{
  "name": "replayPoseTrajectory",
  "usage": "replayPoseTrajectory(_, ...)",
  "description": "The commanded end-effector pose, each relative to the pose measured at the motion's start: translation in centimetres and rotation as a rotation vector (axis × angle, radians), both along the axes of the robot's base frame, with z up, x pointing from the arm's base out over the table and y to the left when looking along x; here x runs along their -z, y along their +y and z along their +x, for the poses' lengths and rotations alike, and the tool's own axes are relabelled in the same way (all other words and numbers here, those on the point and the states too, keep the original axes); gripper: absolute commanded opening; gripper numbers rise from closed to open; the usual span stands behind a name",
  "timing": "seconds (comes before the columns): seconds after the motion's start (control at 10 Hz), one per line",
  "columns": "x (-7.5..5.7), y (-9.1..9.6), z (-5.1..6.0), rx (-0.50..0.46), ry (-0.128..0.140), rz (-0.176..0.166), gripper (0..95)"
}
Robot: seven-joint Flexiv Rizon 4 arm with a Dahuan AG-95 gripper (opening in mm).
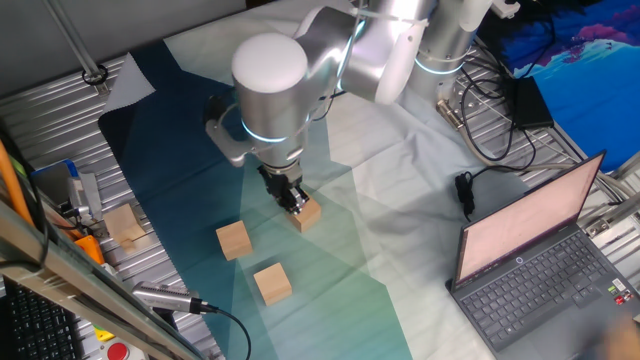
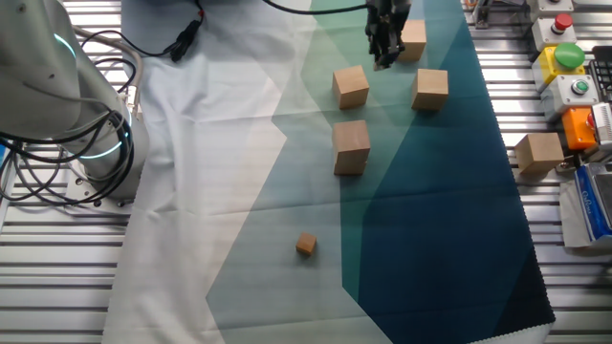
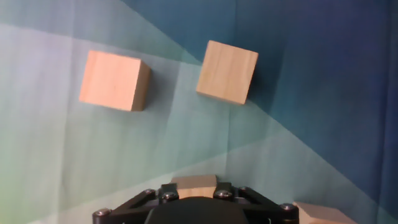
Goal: Stack the blocks in a vertical line of five
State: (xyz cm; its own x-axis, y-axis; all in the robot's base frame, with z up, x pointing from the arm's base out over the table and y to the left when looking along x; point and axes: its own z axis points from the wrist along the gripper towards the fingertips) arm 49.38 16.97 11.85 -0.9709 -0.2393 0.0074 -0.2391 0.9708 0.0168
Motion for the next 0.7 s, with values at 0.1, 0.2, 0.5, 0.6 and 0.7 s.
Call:
replayPoseTrajectory(0.1,0.1,0.1,0.1,-0.035,0.012,-0.002,38.0)
replayPoseTrajectory(0.2,0.1,0.1,0.1,-0.049,0.013,0.000,57.0)
replayPoseTrajectory(0.5,0.2,0.9,-0.4,-0.064,-0.002,0.009,76.0)
replayPoseTrajectory(0.6,0.2,1.1,-0.9,-0.056,-0.008,0.005,76.0)
replayPoseTrajectory(0.7,0.2,1.1,-1.4,-0.035,-0.010,0.007,76.0)
